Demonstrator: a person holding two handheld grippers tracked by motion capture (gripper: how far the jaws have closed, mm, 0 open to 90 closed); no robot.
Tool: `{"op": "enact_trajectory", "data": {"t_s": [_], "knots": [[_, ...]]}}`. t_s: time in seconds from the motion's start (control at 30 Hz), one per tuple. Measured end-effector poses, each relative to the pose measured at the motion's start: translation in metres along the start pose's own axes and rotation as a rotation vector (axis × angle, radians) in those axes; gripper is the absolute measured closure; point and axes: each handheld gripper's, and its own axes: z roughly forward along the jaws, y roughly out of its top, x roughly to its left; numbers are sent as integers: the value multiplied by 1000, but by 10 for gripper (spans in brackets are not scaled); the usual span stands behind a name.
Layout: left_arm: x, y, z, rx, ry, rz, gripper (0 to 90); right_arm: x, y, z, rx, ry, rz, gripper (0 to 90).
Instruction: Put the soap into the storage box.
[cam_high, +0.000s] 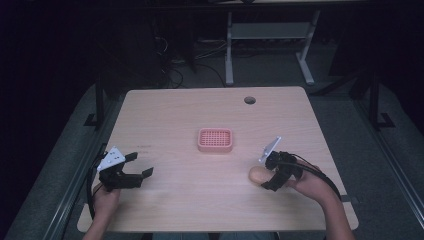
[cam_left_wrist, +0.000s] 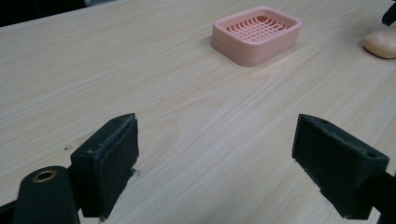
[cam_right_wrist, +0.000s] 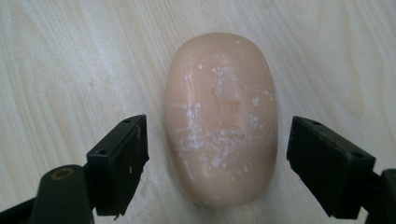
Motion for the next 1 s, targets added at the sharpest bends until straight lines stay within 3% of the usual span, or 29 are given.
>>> {"op": "enact_trajectory", "data": {"t_s": [0.53,1.0], "knots": [[0,1,0,1,-3,2,143,-5,7,12,48,17,-14,229],[0,1,0,1,-3,2,143,-4,11,18,75,27,-28,313]]}}
